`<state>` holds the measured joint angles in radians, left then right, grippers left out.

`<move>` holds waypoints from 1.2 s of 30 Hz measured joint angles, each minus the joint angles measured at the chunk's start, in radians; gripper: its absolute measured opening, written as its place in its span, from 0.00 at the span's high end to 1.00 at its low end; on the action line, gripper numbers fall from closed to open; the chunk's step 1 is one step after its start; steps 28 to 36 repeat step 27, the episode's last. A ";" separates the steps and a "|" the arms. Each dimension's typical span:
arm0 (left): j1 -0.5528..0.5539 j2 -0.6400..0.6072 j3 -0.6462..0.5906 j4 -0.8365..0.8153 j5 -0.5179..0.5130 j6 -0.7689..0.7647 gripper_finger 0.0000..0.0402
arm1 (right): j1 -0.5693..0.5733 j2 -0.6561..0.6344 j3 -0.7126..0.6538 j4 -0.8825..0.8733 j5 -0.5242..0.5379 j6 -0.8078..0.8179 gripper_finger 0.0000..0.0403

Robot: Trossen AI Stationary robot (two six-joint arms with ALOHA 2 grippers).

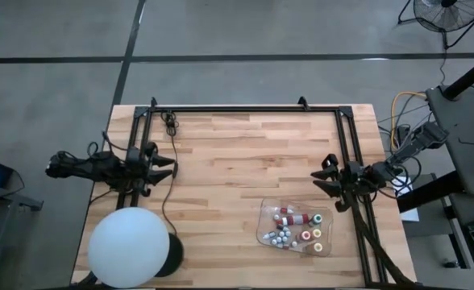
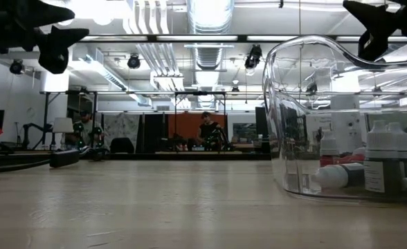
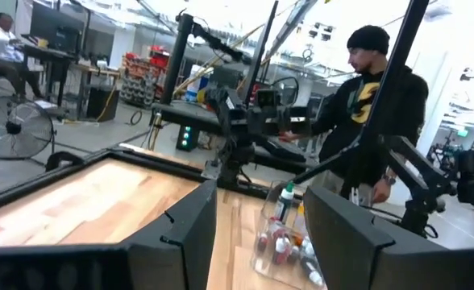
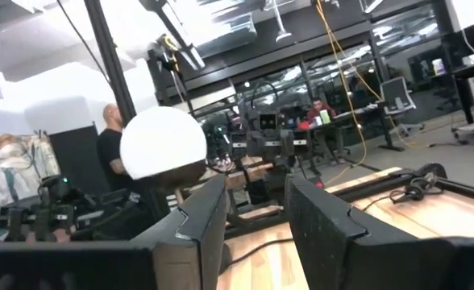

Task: Pick & Place food coloring
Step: Return to Home Position

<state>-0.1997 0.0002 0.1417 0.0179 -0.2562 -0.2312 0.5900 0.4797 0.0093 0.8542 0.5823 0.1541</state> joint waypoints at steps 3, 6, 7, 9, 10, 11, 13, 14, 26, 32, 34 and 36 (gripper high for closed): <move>0.000 0.000 -0.033 0.074 0.000 -0.002 0.60 | 0.000 -0.029 -0.001 -0.025 0.004 -0.013 0.69; 0.000 0.000 -0.054 0.119 -0.001 0.010 0.60 | 0.000 -0.053 -0.001 -0.032 0.004 -0.049 0.69; 0.000 0.000 -0.062 0.133 -0.001 0.015 0.60 | 0.000 -0.063 -0.001 -0.037 0.004 -0.062 0.69; 0.000 0.000 -0.075 0.155 -0.016 0.021 0.60 | 0.000 -0.080 -0.001 -0.039 0.005 -0.085 0.69; 0.000 0.000 -0.082 0.166 -0.025 0.020 0.60 | 0.000 -0.089 -0.001 -0.039 0.006 -0.096 0.69; 0.000 0.000 -0.089 0.170 -0.039 0.020 0.60 | 0.000 -0.100 -0.001 -0.039 0.011 -0.104 0.70; 0.000 0.000 -0.100 0.176 -0.068 0.019 0.60 | 0.001 -0.121 -0.001 -0.049 0.029 -0.110 0.70; 0.000 0.000 -0.104 0.176 -0.082 0.013 0.60 | 0.000 -0.133 0.000 -0.060 0.042 -0.109 0.71; 0.000 0.000 -0.127 0.217 -0.112 -0.009 0.60 | 0.000 -0.341 0.000 -0.368 0.153 -0.016 0.69; 0.000 0.000 -0.132 0.214 -0.112 -0.015 0.60 | 0.000 -0.364 0.000 -0.386 0.153 -0.029 0.69; 0.000 0.000 -0.132 0.214 -0.112 -0.015 0.60 | 0.000 -0.364 0.000 -0.386 0.153 -0.029 0.69; 0.000 0.000 -0.132 0.214 -0.112 -0.015 0.60 | 0.000 -0.364 0.000 -0.386 0.153 -0.029 0.69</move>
